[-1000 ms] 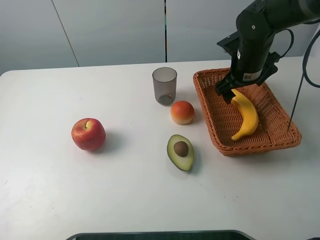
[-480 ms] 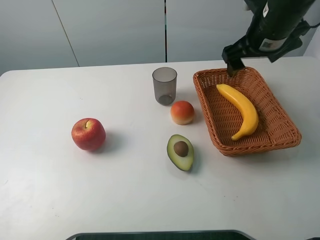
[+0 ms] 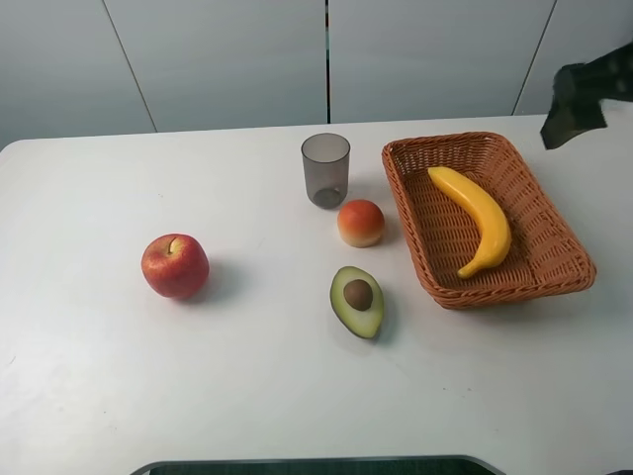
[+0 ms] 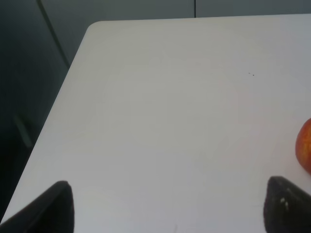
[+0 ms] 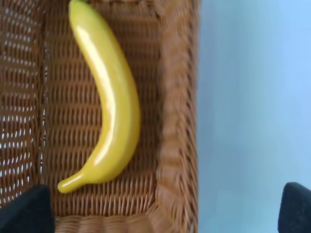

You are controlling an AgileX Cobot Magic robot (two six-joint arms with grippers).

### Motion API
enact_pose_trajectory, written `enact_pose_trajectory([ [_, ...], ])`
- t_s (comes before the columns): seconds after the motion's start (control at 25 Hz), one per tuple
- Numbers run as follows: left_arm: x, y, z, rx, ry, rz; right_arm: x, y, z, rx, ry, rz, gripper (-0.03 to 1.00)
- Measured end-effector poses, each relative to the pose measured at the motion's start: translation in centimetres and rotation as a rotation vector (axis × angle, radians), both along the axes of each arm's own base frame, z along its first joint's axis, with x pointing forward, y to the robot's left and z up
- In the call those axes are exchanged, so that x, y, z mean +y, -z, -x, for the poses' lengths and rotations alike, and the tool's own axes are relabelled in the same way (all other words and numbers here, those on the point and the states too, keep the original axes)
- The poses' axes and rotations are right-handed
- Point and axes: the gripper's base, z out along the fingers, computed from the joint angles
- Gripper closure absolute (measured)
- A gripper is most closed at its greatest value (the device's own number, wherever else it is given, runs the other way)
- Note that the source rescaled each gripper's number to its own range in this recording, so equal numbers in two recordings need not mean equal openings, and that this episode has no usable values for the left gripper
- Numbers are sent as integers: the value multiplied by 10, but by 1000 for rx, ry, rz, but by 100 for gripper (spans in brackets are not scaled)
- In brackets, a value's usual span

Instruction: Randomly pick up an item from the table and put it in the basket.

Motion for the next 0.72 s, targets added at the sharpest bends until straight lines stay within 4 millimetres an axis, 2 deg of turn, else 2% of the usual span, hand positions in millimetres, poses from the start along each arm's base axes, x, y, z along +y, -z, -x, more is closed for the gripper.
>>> enact_pose_trajectory([
  [0.12, 0, 0, 0, 0, 0, 0, -20, -12, 22, -14, 98, -32, -3],
  [0.24, 0, 0, 0, 0, 0, 0, -30, -23, 43, -44, 150, -45, -3],
  [0.4, 0, 0, 0, 0, 0, 0, -31, -35, 69, -95, 155, -55, -3],
  [0.72, 0, 0, 0, 0, 0, 0, -31, -37, 130, -229, 117, -43, -3],
])
